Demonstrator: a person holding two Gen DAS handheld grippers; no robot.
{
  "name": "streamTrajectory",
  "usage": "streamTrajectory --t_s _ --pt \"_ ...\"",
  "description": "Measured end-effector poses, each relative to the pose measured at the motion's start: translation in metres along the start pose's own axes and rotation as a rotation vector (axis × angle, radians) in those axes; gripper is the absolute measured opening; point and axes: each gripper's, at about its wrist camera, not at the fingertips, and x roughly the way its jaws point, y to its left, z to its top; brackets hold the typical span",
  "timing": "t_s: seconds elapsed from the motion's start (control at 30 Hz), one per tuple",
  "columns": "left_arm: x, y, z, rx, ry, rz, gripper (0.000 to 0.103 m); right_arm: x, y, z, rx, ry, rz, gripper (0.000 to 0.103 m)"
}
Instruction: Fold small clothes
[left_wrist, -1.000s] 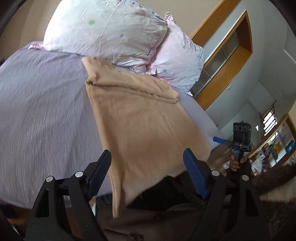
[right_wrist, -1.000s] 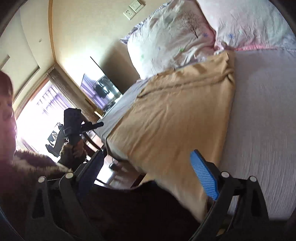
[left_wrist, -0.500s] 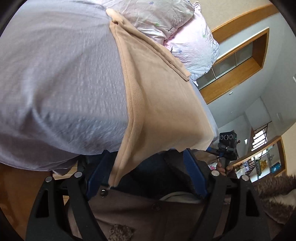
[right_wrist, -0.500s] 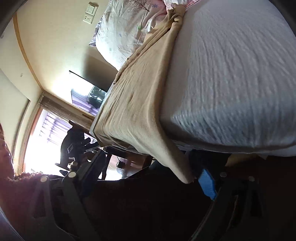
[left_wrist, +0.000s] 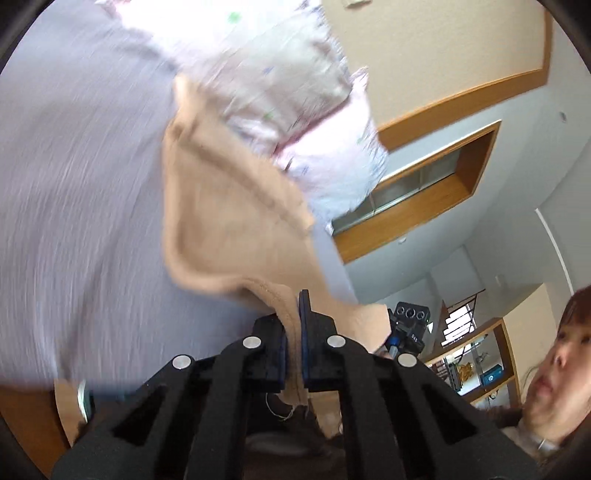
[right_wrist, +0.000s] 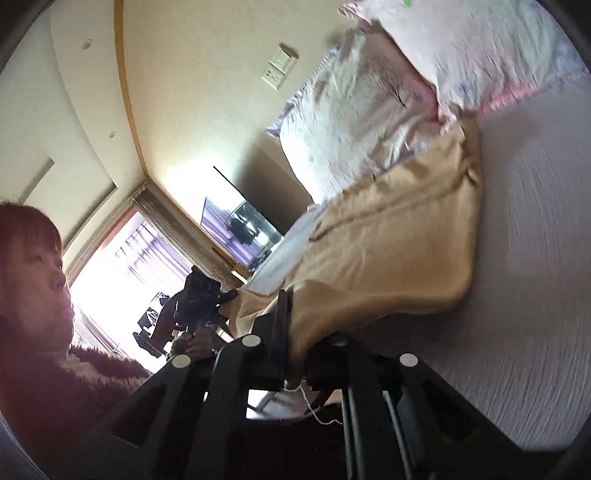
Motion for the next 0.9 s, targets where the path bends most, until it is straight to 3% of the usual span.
streamTrajectory --t_s 0.1,0.2,0.33,0.43,0.53,0.57,0.67,0.7,0.77,0.8,0.83,0.9 --pt "0.017 -0.005 0.06 0.027 -0.069 0.002 0.005 0.018 -0.006 0.061 -0.028 -0.099 -0.012 0.007" --pt "0.051 0.011 0.125 -0.008 -0.113 0.03 0.005 0.049 -0.034 0.121 -0.001 -0.178 -0.071 0.007" --pt "0.113 0.064 0.193 -0.122 -0.122 0.16 0.005 0.103 -0.113 0.177 0.153 -0.214 -0.222 0.007" --pt "0.144 0.104 0.211 -0.231 -0.095 0.245 0.005 0.14 -0.171 0.188 0.293 -0.151 -0.38 0.007" --pt "0.158 0.122 0.214 -0.294 -0.084 0.253 0.005 0.166 -0.2 0.189 0.36 -0.118 -0.436 0.01" --pt "0.158 0.126 0.214 -0.308 -0.086 0.244 0.005 0.171 -0.205 0.192 0.375 -0.121 -0.446 0.015" --pt "0.158 0.138 0.212 -0.386 -0.093 0.19 0.006 0.173 -0.219 0.202 0.438 -0.172 -0.486 0.071" --pt "0.157 0.14 0.213 -0.403 -0.1 0.17 0.006 0.17 -0.219 0.203 0.453 -0.197 -0.494 0.072" --pt "0.15 0.14 0.214 -0.435 -0.137 0.128 0.015 0.167 -0.221 0.21 0.466 -0.223 -0.502 0.072" --pt "0.145 0.136 0.217 -0.438 -0.167 0.11 0.032 0.164 -0.215 0.212 0.461 -0.234 -0.491 0.072" --pt "0.133 0.128 0.217 -0.422 -0.218 0.103 0.06 0.161 -0.204 0.212 0.43 -0.239 -0.469 0.072" --pt "0.11 0.11 0.215 -0.362 -0.293 0.134 0.089 0.157 -0.176 0.205 0.344 -0.212 -0.448 0.072"
